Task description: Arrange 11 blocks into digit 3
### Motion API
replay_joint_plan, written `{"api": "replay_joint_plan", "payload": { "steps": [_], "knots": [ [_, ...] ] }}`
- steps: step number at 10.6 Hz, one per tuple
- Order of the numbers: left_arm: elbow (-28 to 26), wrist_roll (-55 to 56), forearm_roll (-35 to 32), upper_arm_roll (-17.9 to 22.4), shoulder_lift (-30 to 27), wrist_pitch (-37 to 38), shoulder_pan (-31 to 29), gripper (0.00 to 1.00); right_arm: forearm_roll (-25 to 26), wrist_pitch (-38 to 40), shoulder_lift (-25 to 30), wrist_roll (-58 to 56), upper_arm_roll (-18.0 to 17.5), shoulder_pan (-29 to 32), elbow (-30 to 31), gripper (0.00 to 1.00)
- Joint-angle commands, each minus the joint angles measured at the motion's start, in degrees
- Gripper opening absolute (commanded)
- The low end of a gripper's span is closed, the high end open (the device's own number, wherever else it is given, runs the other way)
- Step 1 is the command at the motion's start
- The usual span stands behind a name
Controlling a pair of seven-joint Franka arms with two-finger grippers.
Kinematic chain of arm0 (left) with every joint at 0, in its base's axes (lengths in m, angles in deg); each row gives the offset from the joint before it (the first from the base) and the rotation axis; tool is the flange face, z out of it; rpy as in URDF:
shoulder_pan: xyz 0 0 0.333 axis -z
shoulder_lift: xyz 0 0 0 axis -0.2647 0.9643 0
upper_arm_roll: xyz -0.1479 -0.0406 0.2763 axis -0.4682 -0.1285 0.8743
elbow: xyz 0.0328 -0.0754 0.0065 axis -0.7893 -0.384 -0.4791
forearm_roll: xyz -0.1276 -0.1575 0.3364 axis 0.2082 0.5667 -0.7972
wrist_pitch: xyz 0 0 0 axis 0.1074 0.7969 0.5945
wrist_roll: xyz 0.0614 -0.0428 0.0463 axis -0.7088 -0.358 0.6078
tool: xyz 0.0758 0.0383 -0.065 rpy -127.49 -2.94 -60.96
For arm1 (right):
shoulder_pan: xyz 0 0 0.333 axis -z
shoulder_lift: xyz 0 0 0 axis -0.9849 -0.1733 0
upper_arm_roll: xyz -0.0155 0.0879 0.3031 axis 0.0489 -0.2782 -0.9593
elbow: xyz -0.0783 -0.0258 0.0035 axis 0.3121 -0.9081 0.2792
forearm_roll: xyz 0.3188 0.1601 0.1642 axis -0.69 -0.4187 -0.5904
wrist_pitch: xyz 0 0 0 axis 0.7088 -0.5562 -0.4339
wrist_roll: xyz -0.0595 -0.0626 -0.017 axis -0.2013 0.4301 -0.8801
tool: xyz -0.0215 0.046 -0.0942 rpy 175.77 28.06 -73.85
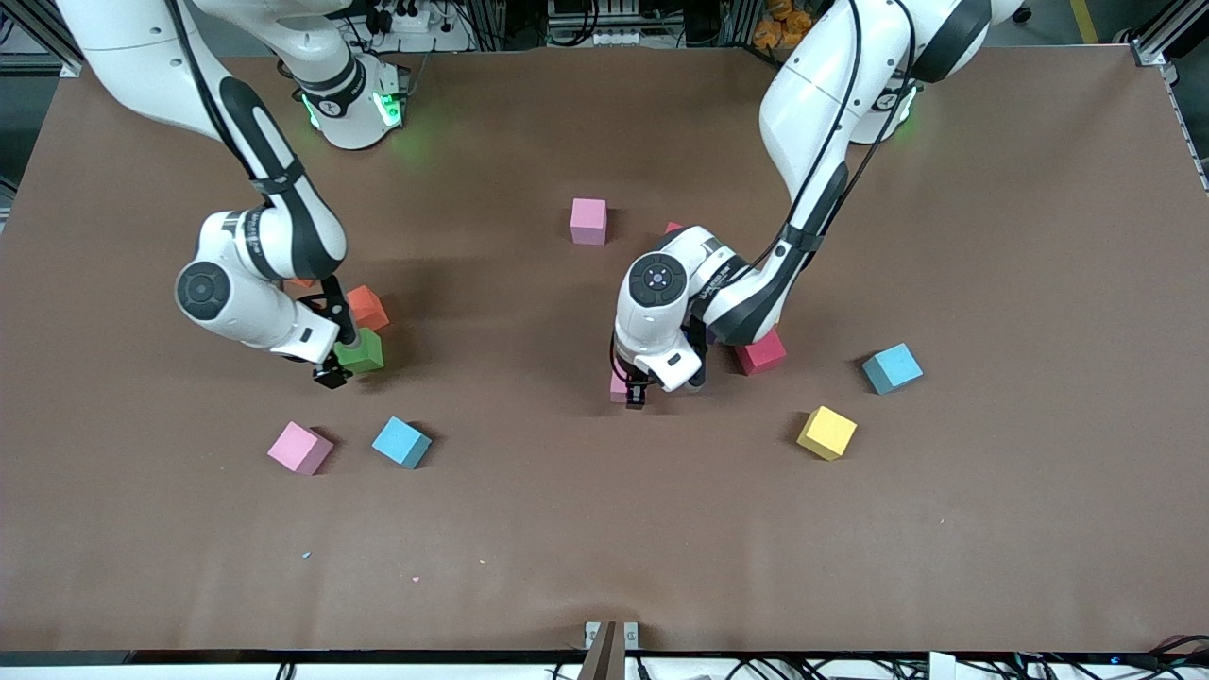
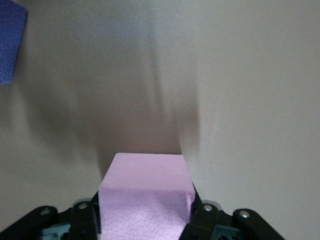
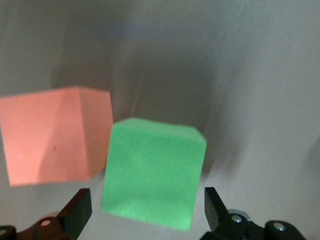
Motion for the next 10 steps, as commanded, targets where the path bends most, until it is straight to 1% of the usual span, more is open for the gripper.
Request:
{"api": "replay_joint_plan", "payload": {
  "steps": [1, 4, 5, 6, 7, 9, 10],
  "knots": [
    [-2.46, 2.99, -1.47, -0.09, -2.77, 1.18, 0.33, 0.00, -0.34, -0.40, 0.46, 2.88, -1.29, -0.44, 0.68, 1.00],
    [-10.36, 5.46, -1.47, -0.36, -8.30, 1.54, 2.34, 0.00, -0.34, -0.66, 0.38, 3.32, -1.64, -0.44, 0.68, 1.00],
    [-13.52, 6.16, -1.47, -0.53, -10.67, 1.37, 3.56, 0.00, -0.34, -0.66, 0.29, 3.32, -1.64, -0.44, 0.68, 0.91],
    [-16.16, 7.21, -1.47, -1.58, -12.26, 1.10, 4.10, 0.00, -0.34, -0.66, 0.29, 3.32, -1.56, -0.36, 0.60, 0.77],
    [-18.80, 8.27, -1.47, -3.33, -13.32, 1.10, 4.10, 0.00, -0.25, -0.66, 0.29, 3.24, -1.56, -0.27, 0.59, 0.68],
    [-23.46, 9.77, -1.30, -3.87, -15.95, -0.29, 4.02, 0.00, -0.25, -0.57, 0.38, 3.23, -1.56, -0.27, 0.42, 0.49],
    [-25.92, 11.16, -1.21, -3.87, -17.45, -1.96, 4.02, 0.00, -0.25, -0.31, 0.38, 3.23, -1.56, -0.27, 0.16, 0.37]
  ]
}}
